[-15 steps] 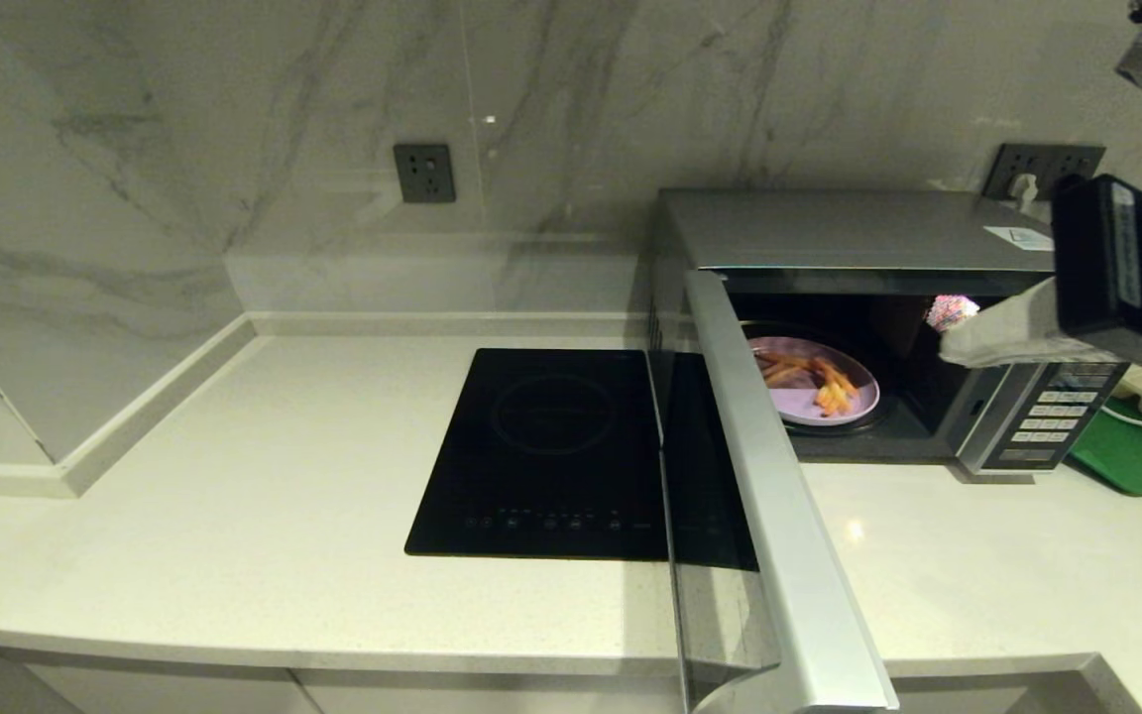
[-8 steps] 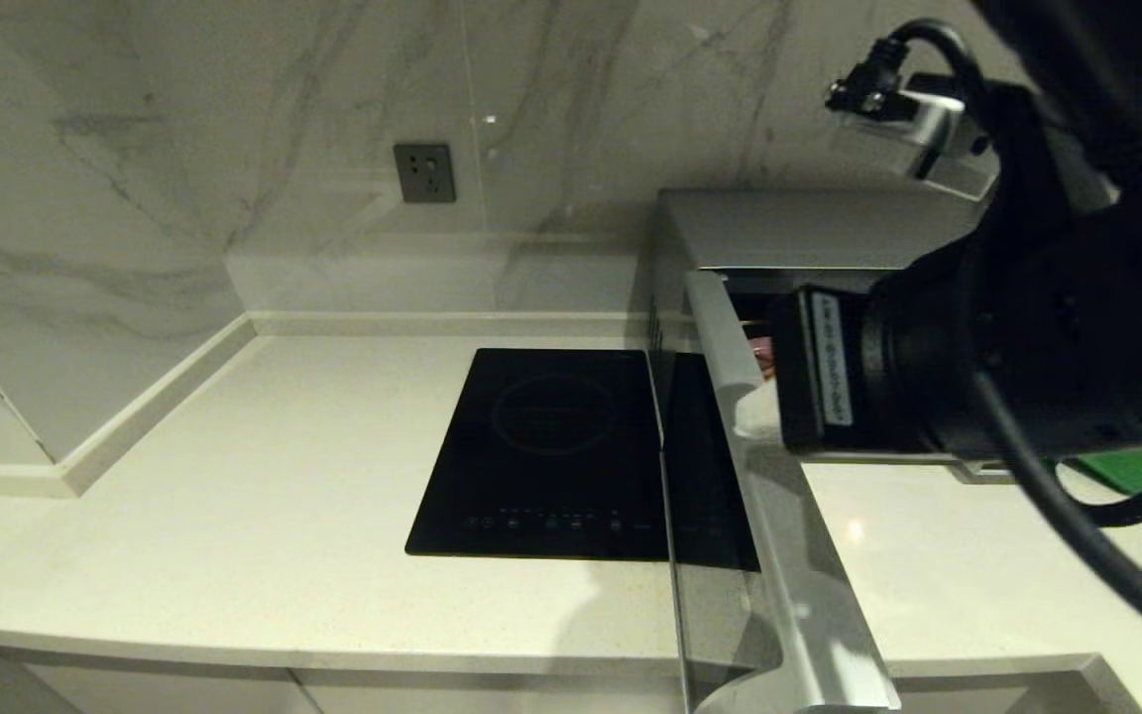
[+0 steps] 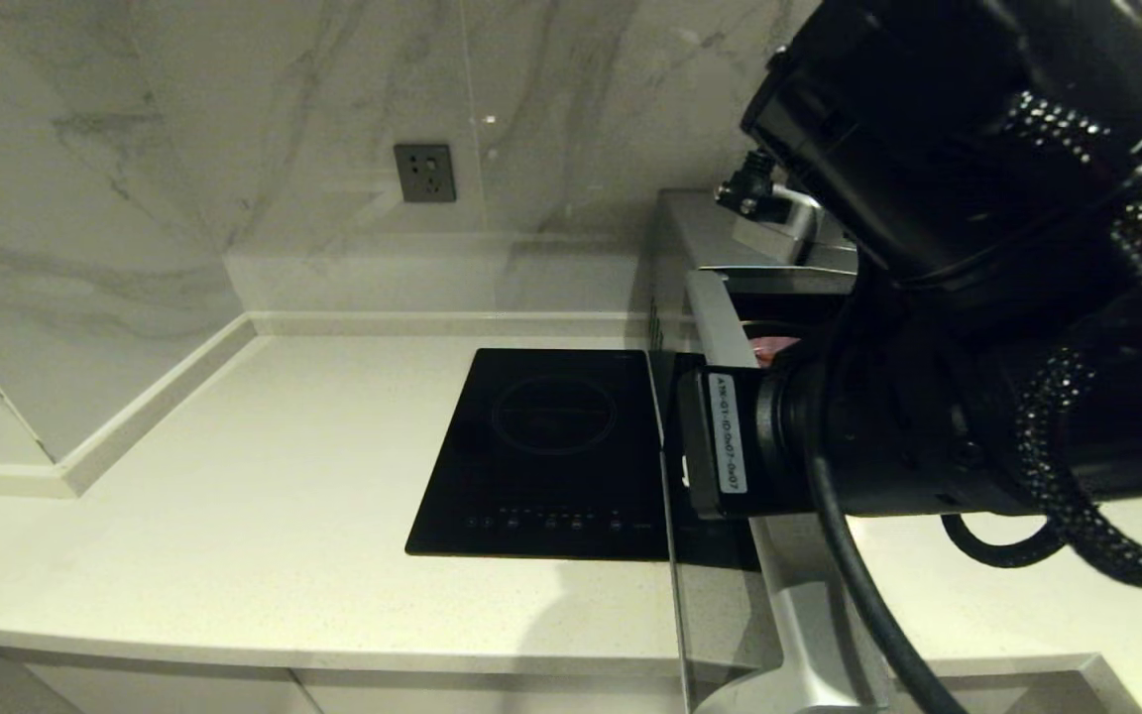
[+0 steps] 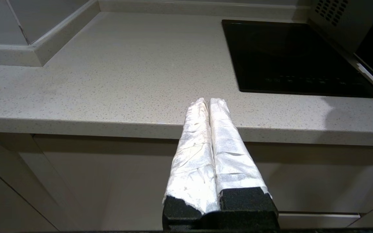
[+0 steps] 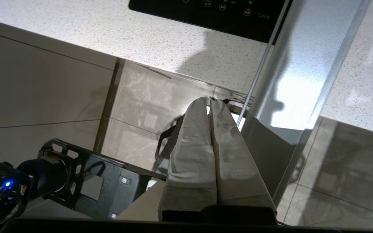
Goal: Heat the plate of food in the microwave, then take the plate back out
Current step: Close the microwave oven
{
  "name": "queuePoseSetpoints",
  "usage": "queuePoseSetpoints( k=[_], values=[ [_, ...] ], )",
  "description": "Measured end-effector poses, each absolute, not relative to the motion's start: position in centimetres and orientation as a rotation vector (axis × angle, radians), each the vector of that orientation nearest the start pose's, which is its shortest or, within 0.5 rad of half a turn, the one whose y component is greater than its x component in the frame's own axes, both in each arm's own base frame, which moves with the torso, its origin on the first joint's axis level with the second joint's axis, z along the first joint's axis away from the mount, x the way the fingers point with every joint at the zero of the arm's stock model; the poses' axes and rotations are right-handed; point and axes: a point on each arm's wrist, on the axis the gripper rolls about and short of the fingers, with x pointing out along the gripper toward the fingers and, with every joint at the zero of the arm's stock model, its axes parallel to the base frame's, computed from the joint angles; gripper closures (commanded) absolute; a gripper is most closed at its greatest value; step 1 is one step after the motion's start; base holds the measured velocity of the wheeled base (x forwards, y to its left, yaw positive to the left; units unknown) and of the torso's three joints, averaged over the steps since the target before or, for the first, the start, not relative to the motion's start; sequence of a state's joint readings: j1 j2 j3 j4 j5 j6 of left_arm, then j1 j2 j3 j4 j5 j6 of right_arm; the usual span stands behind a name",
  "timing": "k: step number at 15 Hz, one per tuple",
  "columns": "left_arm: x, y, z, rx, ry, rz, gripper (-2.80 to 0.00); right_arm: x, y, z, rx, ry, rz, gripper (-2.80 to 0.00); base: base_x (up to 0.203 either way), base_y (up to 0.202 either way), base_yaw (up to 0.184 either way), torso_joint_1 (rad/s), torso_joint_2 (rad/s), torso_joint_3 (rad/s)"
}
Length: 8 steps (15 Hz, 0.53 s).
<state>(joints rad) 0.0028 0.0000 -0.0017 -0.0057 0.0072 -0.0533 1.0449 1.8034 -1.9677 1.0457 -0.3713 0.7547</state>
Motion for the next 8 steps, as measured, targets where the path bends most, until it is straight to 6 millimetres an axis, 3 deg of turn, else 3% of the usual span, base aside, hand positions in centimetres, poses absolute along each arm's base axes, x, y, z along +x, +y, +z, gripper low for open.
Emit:
queuePoseSetpoints(
  k=[8],
  values=[
    [-2.3, 0.0, 7.7, -0.053, -0.008, 0.010, 0.00, 15.3, 23.2, 30.8, 0.166, 0.874, 0.209, 0.00, 0.000, 0.000, 0.000, 0.000, 0.00, 0.000]
  ],
)
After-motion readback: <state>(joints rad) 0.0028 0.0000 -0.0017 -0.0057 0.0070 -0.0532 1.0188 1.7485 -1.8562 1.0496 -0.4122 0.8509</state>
